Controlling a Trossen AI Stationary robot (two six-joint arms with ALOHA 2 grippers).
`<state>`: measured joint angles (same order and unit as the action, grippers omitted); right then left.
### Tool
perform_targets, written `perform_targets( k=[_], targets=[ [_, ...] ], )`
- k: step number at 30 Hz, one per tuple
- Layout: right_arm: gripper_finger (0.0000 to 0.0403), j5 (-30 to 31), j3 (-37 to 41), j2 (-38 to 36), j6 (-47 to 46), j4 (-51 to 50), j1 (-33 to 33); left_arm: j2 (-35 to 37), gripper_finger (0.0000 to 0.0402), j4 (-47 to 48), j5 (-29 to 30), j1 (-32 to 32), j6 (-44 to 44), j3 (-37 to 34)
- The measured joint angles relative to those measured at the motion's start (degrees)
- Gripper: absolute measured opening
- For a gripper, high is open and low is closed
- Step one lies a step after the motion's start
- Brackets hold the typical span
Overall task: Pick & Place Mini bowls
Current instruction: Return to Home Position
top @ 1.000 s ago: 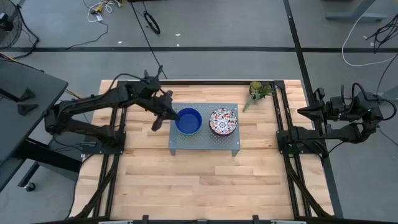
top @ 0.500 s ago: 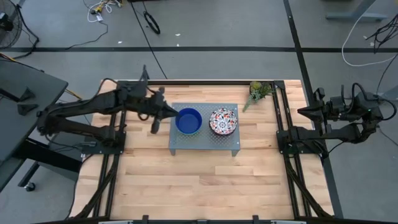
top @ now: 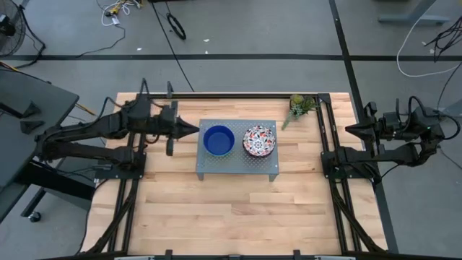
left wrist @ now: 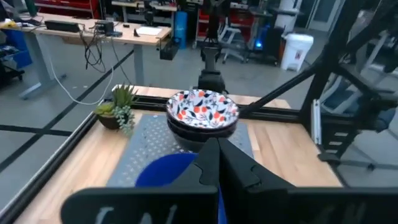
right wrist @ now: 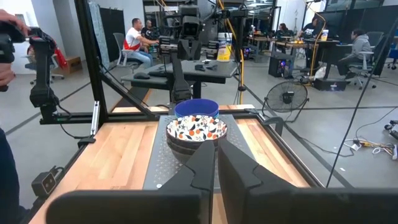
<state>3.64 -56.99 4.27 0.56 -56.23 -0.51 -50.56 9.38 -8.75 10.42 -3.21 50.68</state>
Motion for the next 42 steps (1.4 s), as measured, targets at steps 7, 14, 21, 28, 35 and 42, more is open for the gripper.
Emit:
perform_targets(
  k=[7, 14, 21, 28, 35, 42],
  targets=[
    [0.0023, 0.0, 0.0, 0.0, 0.0, 0.0, 0.0, 9.0, 0.0, 0.6, 2.4, -1.0, -0.3, -4.9],
    [0.0023, 0.0, 0.0, 0.0, 0.0, 0.0, 0.0, 17.0, 0.0, 1.9, 2.6, -1.0, -0.5, -8.0],
    [0.0023, 0.0, 0.0, 0.0, 0.0, 0.0, 0.0, 22.9, 0.0, 9.9, 3.4, -1.0, 0.2, -8.0],
    [0.0023, 0.0, 0.0, 0.0, 0.0, 0.0, 0.0, 26.9, 0.0, 11.2, 4.6, -1.0, 1.8, -8.4],
    [0.0023, 0.0, 0.0, 0.0, 0.0, 0.0, 0.0, 33.0, 0.0, 0.1, 3.4, -1.0, -1.7, -18.9],
    [0.0023, 0.0, 0.0, 0.0, 0.0, 0.0, 0.0, 38.3, 0.0, -8.5, 3.6, -1.0, -6.2, -29.1]
  ],
)
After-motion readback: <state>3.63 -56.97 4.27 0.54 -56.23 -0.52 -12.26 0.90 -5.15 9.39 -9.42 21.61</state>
